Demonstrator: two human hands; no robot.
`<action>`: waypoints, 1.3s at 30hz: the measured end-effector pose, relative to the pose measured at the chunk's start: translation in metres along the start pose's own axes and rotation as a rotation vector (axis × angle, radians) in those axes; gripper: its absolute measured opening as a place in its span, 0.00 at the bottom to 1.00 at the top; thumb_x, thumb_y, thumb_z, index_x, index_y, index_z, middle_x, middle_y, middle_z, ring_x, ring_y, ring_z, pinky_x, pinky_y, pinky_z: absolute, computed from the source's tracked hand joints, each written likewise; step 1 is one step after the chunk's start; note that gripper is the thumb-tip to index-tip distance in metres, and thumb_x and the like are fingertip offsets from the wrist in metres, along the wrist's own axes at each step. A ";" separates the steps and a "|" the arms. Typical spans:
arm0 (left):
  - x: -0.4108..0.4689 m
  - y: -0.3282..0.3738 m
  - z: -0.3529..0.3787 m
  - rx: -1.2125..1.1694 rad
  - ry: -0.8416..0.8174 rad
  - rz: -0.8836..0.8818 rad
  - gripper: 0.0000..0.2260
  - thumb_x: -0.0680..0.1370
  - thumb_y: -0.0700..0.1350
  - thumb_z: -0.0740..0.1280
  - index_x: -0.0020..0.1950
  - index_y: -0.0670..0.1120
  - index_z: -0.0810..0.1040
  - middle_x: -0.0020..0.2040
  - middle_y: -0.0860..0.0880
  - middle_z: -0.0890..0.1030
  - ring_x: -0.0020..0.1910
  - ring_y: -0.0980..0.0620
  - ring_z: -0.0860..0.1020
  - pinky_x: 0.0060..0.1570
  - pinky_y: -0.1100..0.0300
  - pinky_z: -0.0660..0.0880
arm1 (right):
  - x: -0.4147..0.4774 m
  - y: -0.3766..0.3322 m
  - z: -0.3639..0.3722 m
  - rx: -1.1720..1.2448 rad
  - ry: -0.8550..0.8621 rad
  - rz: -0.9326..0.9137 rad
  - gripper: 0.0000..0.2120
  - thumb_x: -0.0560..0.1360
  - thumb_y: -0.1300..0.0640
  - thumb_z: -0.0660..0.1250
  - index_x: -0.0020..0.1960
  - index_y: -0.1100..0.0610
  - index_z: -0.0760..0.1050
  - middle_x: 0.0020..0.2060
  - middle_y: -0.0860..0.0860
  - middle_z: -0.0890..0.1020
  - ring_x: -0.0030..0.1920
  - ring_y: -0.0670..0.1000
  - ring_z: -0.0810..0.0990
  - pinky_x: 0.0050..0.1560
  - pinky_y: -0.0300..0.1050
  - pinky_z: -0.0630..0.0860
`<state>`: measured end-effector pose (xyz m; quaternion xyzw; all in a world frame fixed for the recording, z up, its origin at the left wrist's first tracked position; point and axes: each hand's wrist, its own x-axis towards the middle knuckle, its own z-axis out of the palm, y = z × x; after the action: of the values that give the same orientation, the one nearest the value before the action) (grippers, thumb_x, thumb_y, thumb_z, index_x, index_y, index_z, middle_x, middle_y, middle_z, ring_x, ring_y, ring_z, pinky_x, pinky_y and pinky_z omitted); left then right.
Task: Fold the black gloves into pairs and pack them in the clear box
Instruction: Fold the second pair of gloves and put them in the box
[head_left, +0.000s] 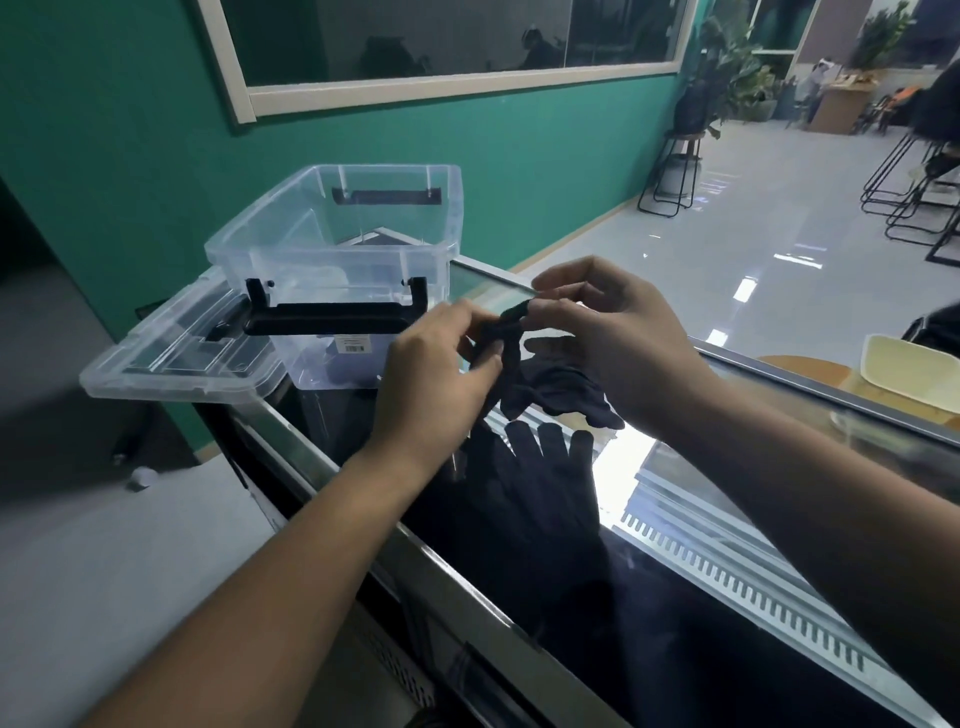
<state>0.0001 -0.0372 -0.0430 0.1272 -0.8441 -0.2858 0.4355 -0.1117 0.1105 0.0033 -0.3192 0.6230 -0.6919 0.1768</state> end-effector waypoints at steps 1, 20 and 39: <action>0.005 0.000 -0.004 -0.009 -0.001 -0.025 0.06 0.77 0.39 0.77 0.52 0.48 0.85 0.43 0.55 0.84 0.42 0.57 0.81 0.46 0.64 0.77 | -0.002 0.001 -0.002 0.011 0.011 0.009 0.03 0.79 0.65 0.74 0.50 0.58 0.82 0.41 0.55 0.85 0.42 0.54 0.87 0.52 0.56 0.84; 0.035 0.041 -0.040 -0.161 -0.084 -0.115 0.03 0.81 0.49 0.74 0.52 0.52 0.84 0.41 0.52 0.87 0.41 0.53 0.85 0.46 0.51 0.83 | -0.035 0.006 -0.009 0.133 -0.562 0.390 0.31 0.85 0.40 0.58 0.57 0.67 0.84 0.50 0.69 0.86 0.47 0.63 0.87 0.48 0.52 0.83; 0.039 0.057 -0.049 0.054 -0.241 0.050 0.12 0.79 0.38 0.71 0.59 0.47 0.88 0.45 0.51 0.89 0.41 0.58 0.88 0.49 0.56 0.86 | -0.028 0.027 0.010 0.321 -0.512 0.549 0.44 0.78 0.26 0.57 0.78 0.60 0.71 0.67 0.62 0.83 0.71 0.61 0.82 0.77 0.61 0.72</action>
<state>0.0188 -0.0282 0.0390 0.0824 -0.9006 -0.2652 0.3344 -0.0881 0.1164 -0.0296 -0.2712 0.5052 -0.6056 0.5517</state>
